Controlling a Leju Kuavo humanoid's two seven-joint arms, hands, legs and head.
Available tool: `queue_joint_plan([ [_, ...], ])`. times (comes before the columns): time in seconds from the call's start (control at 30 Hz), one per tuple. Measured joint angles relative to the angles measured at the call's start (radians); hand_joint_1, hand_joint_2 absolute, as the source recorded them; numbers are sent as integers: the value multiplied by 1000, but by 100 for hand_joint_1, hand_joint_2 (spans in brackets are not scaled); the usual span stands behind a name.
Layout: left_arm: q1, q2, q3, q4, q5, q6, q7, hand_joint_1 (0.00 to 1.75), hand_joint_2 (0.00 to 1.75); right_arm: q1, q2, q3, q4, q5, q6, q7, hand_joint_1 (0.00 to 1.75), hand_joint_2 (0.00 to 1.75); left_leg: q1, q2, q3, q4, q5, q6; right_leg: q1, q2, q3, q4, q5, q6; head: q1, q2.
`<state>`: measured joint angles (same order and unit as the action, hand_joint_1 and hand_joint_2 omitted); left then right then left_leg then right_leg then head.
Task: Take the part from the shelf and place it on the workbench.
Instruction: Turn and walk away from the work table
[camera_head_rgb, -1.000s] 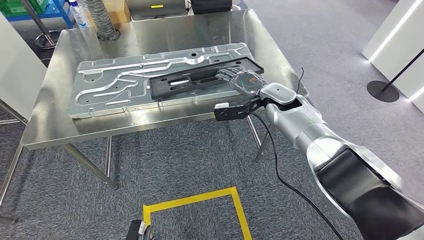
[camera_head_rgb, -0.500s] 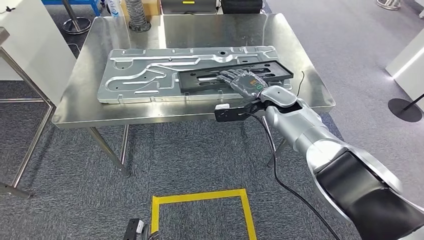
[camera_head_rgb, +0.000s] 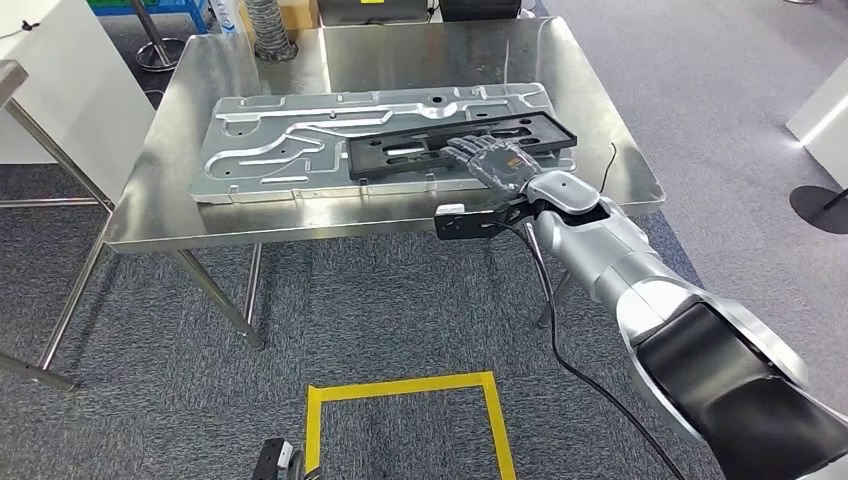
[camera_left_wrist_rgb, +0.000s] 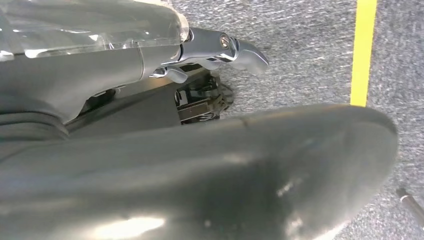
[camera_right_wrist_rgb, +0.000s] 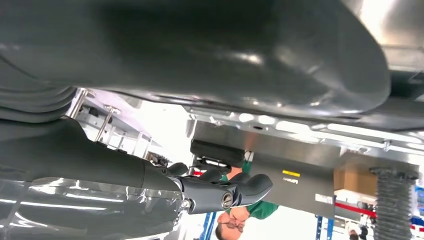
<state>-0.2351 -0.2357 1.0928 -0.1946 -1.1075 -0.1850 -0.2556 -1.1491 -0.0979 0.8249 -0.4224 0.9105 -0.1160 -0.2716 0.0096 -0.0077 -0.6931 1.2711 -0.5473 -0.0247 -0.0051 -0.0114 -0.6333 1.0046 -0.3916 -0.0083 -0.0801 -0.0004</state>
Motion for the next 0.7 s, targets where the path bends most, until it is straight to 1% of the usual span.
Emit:
queue_joint_plan([
  [0.03,0,0,0,0,0,0,0,0,0,0,0,-3,0,-1,0,-2,0,0,2,2,38,-62,29,0,-1,0,-7,7,1,2,0,0],
  [0.07,-1,1,0,0,0,0,1,0,0,0,0,-6,0,-2,0,-3,0,0,2,3,77,-131,49,1,0,0,-13,13,3,5,0,0],
  [0.1,-1,1,0,0,0,0,0,0,0,-1,-1,-10,0,-3,0,-4,0,0,1,3,106,-187,65,6,0,0,-20,19,5,9,0,0],
  [0.13,-1,2,0,0,0,0,0,0,0,-2,-3,-13,0,-4,0,-5,0,0,0,3,121,-220,73,11,1,0,-25,23,9,14,0,0],
  [0.17,-1,2,0,0,0,0,0,0,0,-2,-5,-16,0,-5,1,-6,0,0,-3,2,122,-229,74,19,2,0,-29,23,14,21,0,0],
  [0.23,1,2,0,0,0,0,-2,0,0,-3,-12,-23,1,-6,3,-7,0,0,-4,1,114,-231,90,35,0,0,-34,21,24,35,0,0],
  [0.27,0,2,0,0,0,0,-2,0,0,-3,-17,-27,1,-7,3,-9,0,0,-4,2,110,-235,99,43,-2,1,-38,26,16,41,0,0],
  [0.3,-1,2,0,0,0,0,-2,0,0,-3,-23,-31,1,-8,2,-12,0,0,-2,2,104,-240,109,51,-4,3,-47,48,-9,47,0,0],
  [0.33,-2,2,0,0,1,0,-3,0,0,-4,-31,-35,1,-8,1,-14,0,0,0,3,95,-243,120,57,-6,5,-62,90,-50,53,0,0],
  [0.37,-3,2,0,0,2,0,-3,0,0,-5,-38,-39,1,-9,0,-17,0,0,0,2,83,-243,130,60,-7,7,-83,152,-99,58,0,0],
  [0.4,-2,3,1,0,5,1,-3,0,0,-5,-45,-43,2,-10,0,-19,0,0,-1,2,70,-243,139,62,-8,7,-103,222,-143,62,0,0],
  [0.43,-1,3,1,0,7,1,-4,0,0,-5,-51,-47,3,-11,0,-21,0,0,-1,2,56,-243,149,61,-9,7,-116,279,-170,64,0,0],
  [0.47,0,4,2,0,11,1,-6,0,0,-5,-56,-51,4,-13,0,-24,0,0,-1,2,43,-242,159,60,-9,7,-115,308,-176,66,0,0],
  [0.5,1,5,4,0,14,1,-8,0,0,-5,-63,-57,4,-16,0,-26,0,0,-1,2,30,-242,169,59,-9,7,-93,300,-163,65,0,0],
  [0.53,1,5,6,0,17,1,-11,0,0,-7,-71,-63,5,-21,-1,-27,0,0,-1,1,18,-242,179,57,-8,7,-53,255,-139,63,0,0],
  [0.57,2,5,8,0,20,2,-15,0,0,-11,-80,-72,5,-27,-2,-28,0,0,-1,1,8,-241,189,55,-8,8,2,185,-121,59,0,0],
  [0.6,2,5,10,0,23,2,-20,0,0,-16,-89,-81,5,-35,-5,-29,0,0,-2,1,-1,-241,198,51,-5,9,55,107,-116,54,0,0],
  [0.63,2,6,11,0,26,2,-24,0,0,-22,-101,-91,5,-44,-9,-32,0,0,-3,0,-6,-243,207,47,-2,10,92,50,-115,48,0,0],
  [0.67,3,6,13,0,30,3,-28,0,0,-27,-117,-103,5,-57,-14,-37,0,0,-3,-1,-9,-246,217,42,1,11,112,13,-121,43,0,0],
  [0.7,5,7,15,0,35,3,-33,0,0,-30,-135,-118,5,-76,-22,-44,0,0,-3,-3,-11,-251,228,36,4,10,114,-1,-120,37,0,0],
])
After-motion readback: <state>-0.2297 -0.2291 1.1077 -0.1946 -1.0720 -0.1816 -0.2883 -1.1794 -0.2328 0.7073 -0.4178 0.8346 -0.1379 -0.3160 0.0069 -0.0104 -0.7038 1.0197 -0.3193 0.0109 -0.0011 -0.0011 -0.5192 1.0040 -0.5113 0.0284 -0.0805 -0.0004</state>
